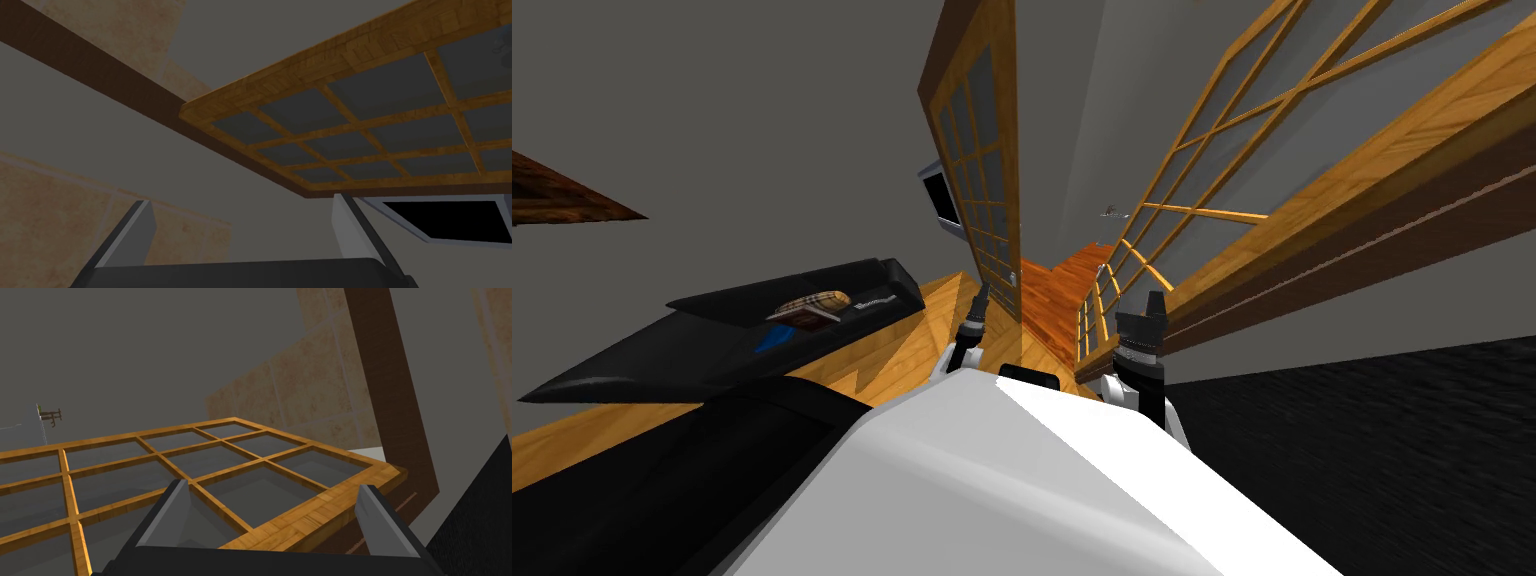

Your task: Push the door open

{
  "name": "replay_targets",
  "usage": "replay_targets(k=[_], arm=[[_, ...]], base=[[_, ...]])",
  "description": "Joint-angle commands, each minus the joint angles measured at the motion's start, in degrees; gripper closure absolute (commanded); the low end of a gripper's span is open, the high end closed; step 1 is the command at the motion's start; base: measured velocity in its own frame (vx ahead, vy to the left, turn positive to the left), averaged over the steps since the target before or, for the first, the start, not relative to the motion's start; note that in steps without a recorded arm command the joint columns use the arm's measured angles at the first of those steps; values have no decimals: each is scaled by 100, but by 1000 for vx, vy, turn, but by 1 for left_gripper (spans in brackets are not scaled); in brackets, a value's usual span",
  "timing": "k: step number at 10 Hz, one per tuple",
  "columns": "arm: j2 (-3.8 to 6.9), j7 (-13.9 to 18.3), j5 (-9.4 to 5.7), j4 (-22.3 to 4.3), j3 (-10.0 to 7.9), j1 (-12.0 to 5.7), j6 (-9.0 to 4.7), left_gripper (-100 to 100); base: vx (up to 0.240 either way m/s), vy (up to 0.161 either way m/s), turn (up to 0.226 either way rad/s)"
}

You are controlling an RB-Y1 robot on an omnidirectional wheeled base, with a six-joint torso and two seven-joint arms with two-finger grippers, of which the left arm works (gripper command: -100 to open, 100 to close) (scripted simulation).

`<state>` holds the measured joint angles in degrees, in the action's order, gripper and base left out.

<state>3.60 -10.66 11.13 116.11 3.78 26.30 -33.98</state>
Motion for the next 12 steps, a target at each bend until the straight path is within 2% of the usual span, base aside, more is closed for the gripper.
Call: replay_targets(k=[1,12], arm=[[18,-249,82,-242,-5,-53,-77,-100],[105,-1890,657,-1816,-26,-282,-559,-100]], base=[[95,91,-55],[87,86,-60]])
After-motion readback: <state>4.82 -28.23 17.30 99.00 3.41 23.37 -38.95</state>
